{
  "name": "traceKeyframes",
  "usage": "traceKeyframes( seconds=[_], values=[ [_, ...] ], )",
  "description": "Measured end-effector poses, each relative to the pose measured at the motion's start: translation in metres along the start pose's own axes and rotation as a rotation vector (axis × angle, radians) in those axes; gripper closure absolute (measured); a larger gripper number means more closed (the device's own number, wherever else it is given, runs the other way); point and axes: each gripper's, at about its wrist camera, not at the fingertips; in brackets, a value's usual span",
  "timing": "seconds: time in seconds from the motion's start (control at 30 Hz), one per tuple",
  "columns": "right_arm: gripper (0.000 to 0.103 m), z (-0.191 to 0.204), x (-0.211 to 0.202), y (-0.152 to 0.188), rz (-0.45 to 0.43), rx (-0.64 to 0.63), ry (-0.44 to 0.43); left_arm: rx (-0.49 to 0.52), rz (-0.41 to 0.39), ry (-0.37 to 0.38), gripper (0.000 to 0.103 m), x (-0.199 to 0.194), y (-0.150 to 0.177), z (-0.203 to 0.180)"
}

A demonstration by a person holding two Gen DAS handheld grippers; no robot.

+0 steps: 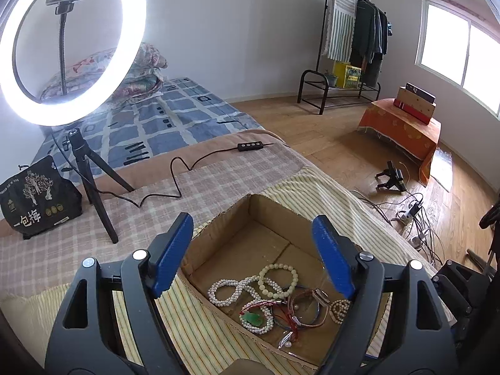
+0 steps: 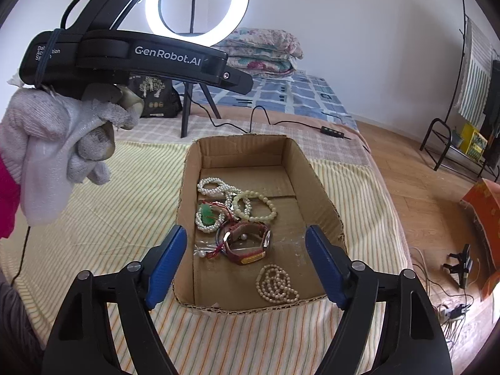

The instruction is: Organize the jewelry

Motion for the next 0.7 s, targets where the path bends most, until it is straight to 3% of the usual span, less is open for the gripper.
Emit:
traceKeyframes(
  seconds=[0.3,0.7],
  values=[
    [0.024,0.008,-0.023,-0.006,-0.020,0.026,0.028,0.031,-0.041,-0.033,0.022,-0.040,-0.004,-0.003],
    [0.024,0.027,-0.082,-0.018,-0.087,0.060,0.075,0.040,-0.130,-0.056,0.021,-0.134,-0.006,-0.003]
  ],
)
Point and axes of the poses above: each gripper's, at about its wrist camera, not at the fingertips, and x roughly the way its jaws point, z to its left, y to its underside, and after that the axes turned 9 degrees about -z, right-handed
